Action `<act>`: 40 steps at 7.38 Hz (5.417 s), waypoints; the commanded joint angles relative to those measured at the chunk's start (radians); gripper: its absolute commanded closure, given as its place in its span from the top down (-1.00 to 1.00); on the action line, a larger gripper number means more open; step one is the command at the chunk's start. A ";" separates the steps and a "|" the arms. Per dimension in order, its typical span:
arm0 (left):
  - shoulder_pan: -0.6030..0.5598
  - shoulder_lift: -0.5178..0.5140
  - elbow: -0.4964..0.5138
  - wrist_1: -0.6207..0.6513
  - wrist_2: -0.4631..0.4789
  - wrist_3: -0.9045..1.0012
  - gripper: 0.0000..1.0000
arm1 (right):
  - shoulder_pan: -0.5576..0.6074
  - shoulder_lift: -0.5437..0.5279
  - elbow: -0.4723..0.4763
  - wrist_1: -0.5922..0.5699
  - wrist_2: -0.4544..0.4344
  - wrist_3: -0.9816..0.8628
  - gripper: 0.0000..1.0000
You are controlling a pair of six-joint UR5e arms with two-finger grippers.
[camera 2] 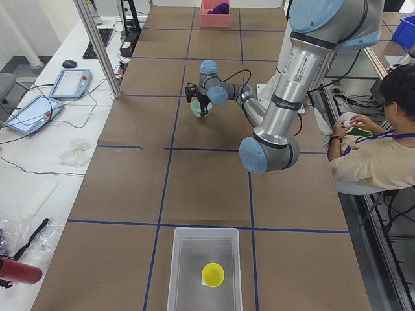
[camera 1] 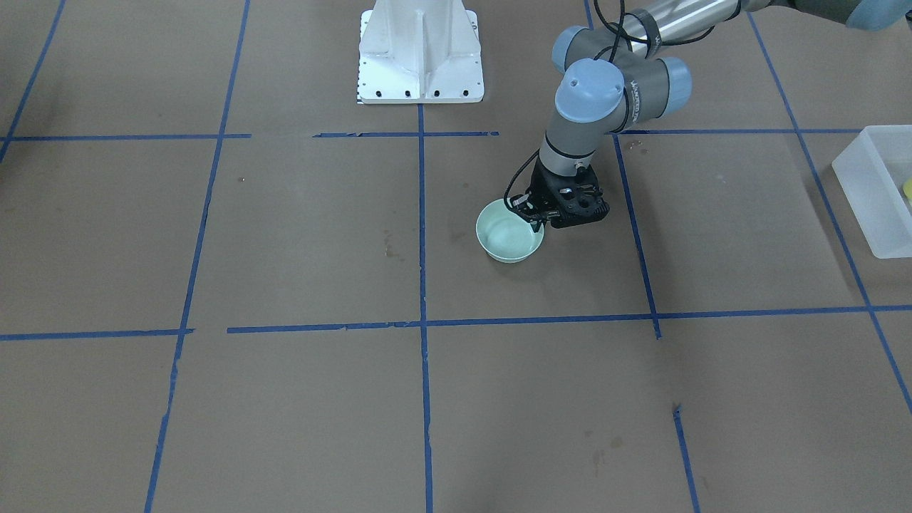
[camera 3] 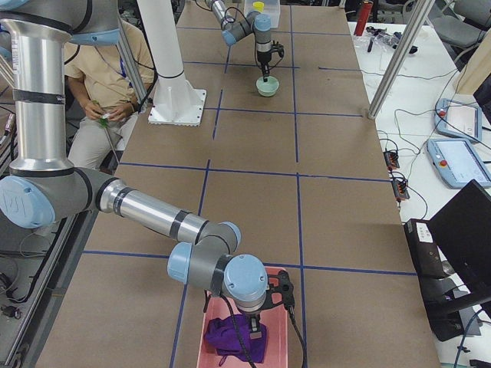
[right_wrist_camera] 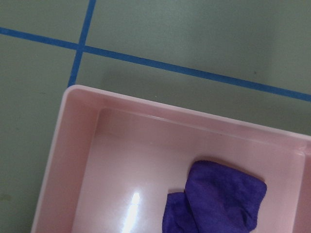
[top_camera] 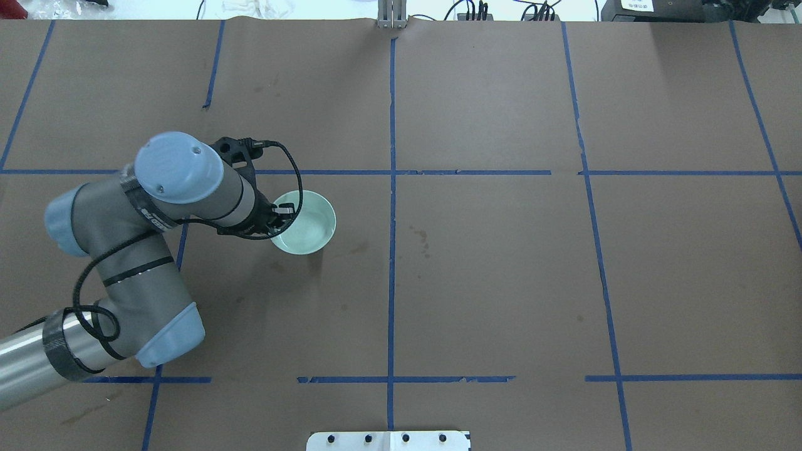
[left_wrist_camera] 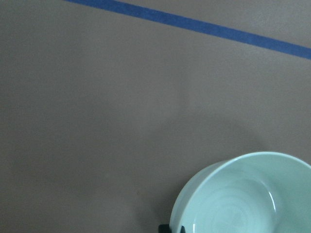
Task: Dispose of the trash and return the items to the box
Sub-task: 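Drop the cloth into the pink bin while the left gripper grasps the green bowl, then carry the green bowl with the left gripper over the white bin, then lower the green bowl into the white bin and open the left gripper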
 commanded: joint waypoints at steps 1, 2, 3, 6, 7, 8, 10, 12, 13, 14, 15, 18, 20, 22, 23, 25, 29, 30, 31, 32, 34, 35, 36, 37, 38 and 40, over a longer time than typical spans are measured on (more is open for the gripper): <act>-0.169 0.009 -0.148 0.129 0.000 0.214 -1.00 | -0.040 -0.002 0.090 -0.003 0.042 0.116 1.00; -0.244 0.084 -0.209 0.131 -0.009 0.310 -1.00 | -0.088 -0.003 0.130 -0.001 0.068 0.198 1.00; -0.316 0.176 -0.268 0.128 -0.021 0.439 -1.00 | -0.144 -0.005 0.184 -0.001 0.069 0.295 1.00; -0.621 0.441 -0.236 0.012 -0.266 0.958 -1.00 | -0.235 -0.005 0.281 -0.001 0.074 0.457 1.00; -0.739 0.483 -0.137 -0.043 -0.316 1.146 -1.00 | -0.246 -0.005 0.283 0.000 0.074 0.459 1.00; -0.864 0.489 -0.003 -0.063 -0.365 1.371 -1.00 | -0.248 -0.005 0.284 0.000 0.074 0.459 1.00; -1.021 0.491 0.228 -0.089 -0.367 1.702 -1.00 | -0.251 -0.005 0.290 0.000 0.076 0.459 1.00; -1.041 0.529 0.357 -0.171 -0.373 1.732 -1.00 | -0.251 -0.006 0.293 0.000 0.076 0.459 1.00; -1.040 0.555 0.362 -0.183 -0.373 1.727 -1.00 | -0.251 -0.021 0.313 0.000 0.076 0.459 1.00; -1.040 0.561 0.380 -0.183 -0.374 1.724 -1.00 | -0.252 -0.037 0.330 0.000 0.076 0.459 1.00; -1.040 0.561 0.384 -0.182 -0.374 1.726 -1.00 | -0.252 -0.046 0.341 0.000 0.076 0.460 1.00; -1.037 0.557 0.420 -0.217 -0.420 1.720 -1.00 | -0.252 -0.054 0.341 0.000 0.076 0.459 1.00; -1.035 0.555 0.468 -0.273 -0.431 1.717 -1.00 | -0.252 -0.054 0.341 0.000 0.076 0.459 1.00; -1.032 0.554 0.474 -0.275 -0.455 1.710 -1.00 | -0.252 -0.054 0.341 0.000 0.076 0.459 1.00; -1.030 0.552 0.477 -0.277 -0.457 1.709 -1.00 | -0.252 -0.054 0.343 0.000 0.076 0.459 1.00; -1.027 0.552 0.491 -0.297 -0.457 1.709 -1.00 | -0.252 -0.052 0.343 0.000 0.076 0.459 1.00; -1.026 0.551 0.491 -0.300 -0.485 1.709 0.40 | -0.252 -0.054 0.343 0.000 0.076 0.459 1.00; -1.026 0.548 0.490 -0.300 -0.485 1.710 0.47 | -0.252 -0.054 0.344 0.000 0.076 0.459 1.00; -1.026 0.545 0.483 -0.298 -0.485 1.709 0.47 | -0.252 -0.054 0.344 0.000 0.076 0.459 1.00; -1.026 0.537 0.462 -0.297 -0.479 1.707 0.54 | -0.252 -0.054 0.355 0.000 0.076 0.459 1.00; -1.026 0.537 0.291 -0.288 -0.334 1.602 0.72 | -0.252 -0.060 0.381 -0.007 0.027 0.457 1.00; -1.026 0.535 0.225 -0.245 -0.309 1.565 0.83 | -0.252 -0.060 0.393 -0.013 -0.036 0.457 1.00; -1.024 0.535 0.145 -0.181 -0.324 1.463 0.91 | -0.252 -0.061 0.401 -0.018 -0.044 0.457 1.00; -1.017 0.535 0.087 -0.135 -0.413 1.365 0.98 | -0.252 -0.057 0.414 -0.056 -0.044 0.457 1.00; -0.998 0.535 0.082 -0.137 -0.446 1.330 0.98 | -0.254 -0.054 0.459 -0.125 -0.040 0.459 1.00; -0.902 0.537 0.049 -0.189 -0.445 1.157 0.98 | -0.260 -0.057 0.497 -0.188 -0.017 0.460 1.00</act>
